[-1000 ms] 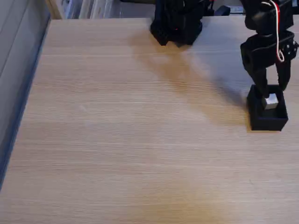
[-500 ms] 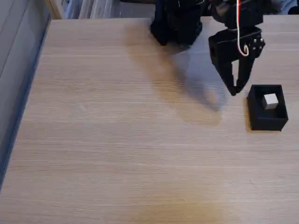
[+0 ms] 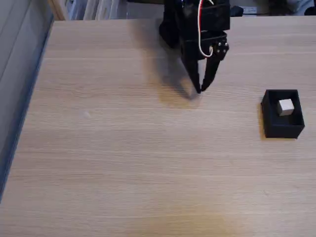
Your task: Pick a white block and place it in the black box.
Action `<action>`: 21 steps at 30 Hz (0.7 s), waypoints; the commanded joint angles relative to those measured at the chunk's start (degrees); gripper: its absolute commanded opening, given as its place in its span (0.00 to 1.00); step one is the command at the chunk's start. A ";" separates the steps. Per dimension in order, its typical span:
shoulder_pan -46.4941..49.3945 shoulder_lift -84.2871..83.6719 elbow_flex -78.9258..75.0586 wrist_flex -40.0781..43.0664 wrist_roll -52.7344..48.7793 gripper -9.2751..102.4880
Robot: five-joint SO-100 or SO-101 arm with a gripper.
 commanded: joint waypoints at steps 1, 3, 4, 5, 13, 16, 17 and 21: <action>2.90 8.88 7.73 1.93 -1.14 0.08; 4.57 13.45 11.95 3.78 -1.85 0.08; 5.36 15.64 13.80 4.39 -1.93 0.08; 6.06 17.93 15.64 5.01 -2.37 0.08; 6.94 32.70 21.97 17.49 -6.77 0.08; 6.68 36.39 22.06 22.06 -5.80 0.08; 6.68 38.23 22.06 23.55 -3.69 0.08; 6.59 38.23 22.06 24.26 -0.09 0.08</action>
